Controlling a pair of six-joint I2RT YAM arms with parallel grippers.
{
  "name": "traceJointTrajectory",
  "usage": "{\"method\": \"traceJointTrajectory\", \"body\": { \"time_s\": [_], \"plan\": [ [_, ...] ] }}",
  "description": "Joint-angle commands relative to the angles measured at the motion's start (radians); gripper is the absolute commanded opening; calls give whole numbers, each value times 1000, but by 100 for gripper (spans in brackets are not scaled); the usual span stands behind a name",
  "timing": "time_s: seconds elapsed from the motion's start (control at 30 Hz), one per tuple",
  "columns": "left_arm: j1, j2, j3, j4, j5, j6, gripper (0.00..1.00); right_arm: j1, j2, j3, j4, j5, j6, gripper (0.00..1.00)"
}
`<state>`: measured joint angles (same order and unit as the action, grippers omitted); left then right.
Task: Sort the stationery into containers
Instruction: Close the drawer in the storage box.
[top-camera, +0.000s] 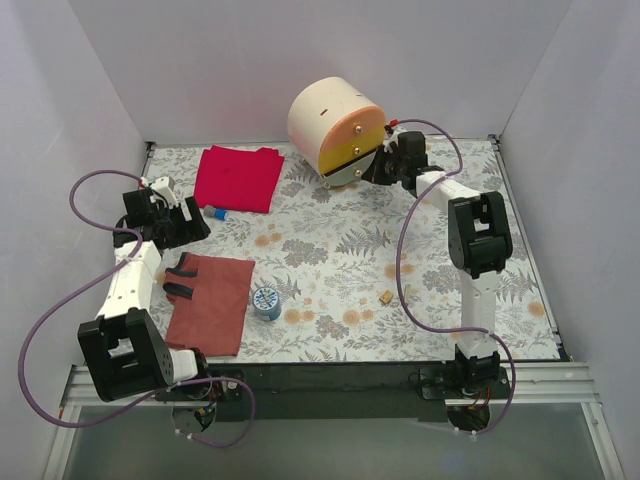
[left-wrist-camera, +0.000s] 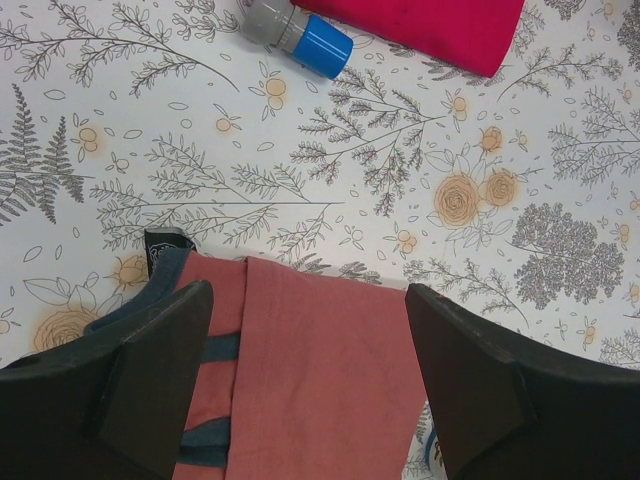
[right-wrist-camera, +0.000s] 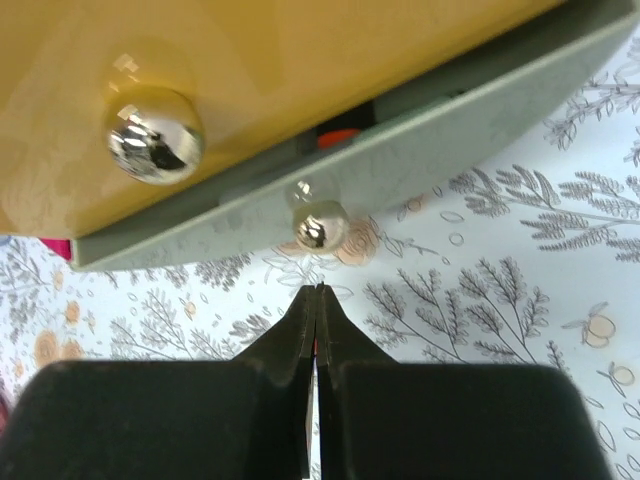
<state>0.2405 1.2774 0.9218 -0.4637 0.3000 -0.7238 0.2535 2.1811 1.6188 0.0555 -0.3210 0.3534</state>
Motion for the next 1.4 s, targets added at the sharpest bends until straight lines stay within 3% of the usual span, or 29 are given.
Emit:
{"method": "traceJointTrajectory", "body": {
  "time_s": [0.0,0.6,1.37],
  "plan": [
    [6,7,17,19,24,-6,78,9,-38,13,142,39,22,1],
    [6,30,12,33,22,-11,78,33,59,118,210,125,29,1],
    [5,39,-11,66,45,-31,78,33,-63,-19,208,134,32,1]
  ]
}}
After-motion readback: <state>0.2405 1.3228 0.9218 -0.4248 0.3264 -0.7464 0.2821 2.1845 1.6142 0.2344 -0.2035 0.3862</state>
